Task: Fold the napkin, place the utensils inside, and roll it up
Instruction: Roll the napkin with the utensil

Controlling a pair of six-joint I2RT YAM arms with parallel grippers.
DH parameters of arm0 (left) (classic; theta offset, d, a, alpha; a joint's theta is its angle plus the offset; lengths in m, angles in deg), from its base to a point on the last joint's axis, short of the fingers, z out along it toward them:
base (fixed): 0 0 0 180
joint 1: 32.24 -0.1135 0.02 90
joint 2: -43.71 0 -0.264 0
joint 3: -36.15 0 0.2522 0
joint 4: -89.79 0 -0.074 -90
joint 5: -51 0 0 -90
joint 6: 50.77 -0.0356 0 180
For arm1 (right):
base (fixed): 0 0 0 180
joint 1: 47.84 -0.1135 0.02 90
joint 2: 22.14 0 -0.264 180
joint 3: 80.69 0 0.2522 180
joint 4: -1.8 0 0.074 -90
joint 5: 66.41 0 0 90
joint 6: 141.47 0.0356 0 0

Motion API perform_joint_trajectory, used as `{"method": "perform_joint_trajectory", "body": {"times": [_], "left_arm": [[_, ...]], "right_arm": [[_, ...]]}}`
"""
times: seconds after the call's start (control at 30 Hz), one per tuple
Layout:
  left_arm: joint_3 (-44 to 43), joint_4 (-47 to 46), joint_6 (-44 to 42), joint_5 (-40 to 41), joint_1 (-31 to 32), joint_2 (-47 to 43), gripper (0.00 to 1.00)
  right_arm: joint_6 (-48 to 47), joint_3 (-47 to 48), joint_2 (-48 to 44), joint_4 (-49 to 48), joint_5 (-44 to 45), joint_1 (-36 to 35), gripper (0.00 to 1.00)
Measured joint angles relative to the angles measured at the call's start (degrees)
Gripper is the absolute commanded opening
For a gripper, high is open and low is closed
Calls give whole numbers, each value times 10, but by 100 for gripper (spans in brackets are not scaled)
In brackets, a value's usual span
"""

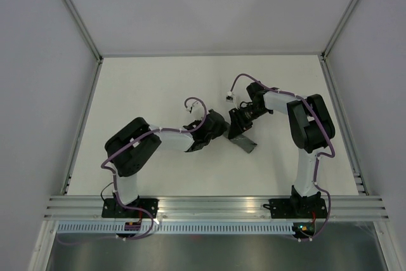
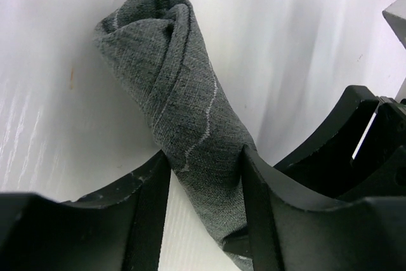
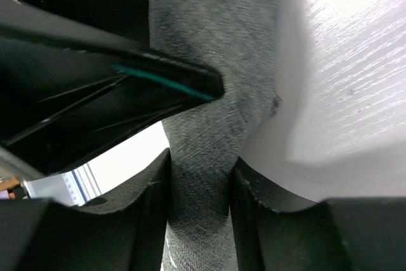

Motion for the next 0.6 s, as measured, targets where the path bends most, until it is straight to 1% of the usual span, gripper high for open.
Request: {"method": "perform_joint_trajectory", "body": {"times": [0.1,0.13,0.2,0.23,0.37,0.6], "left_arm": [[-20,18,-16,-15,-9,8,44],[-29,25,-23,-23,-13,11,42],[-47,38,-41,-35,-21,19,41],[-56,44,-50,-42,-26,23,41],[-93,77,-88,-69,-41,36,42],[-159,129,-157,-110,-60,64,45]], "right_arm": [[4,1,0,4,-5,0,57],[5,3,0,7,-6,0,59],[6,7,0,10,-9,-1,65],[7,9,0,12,-12,-1,67],[7,17,0,17,-12,0,70],[7,24,-1,21,-6,8,71]]}}
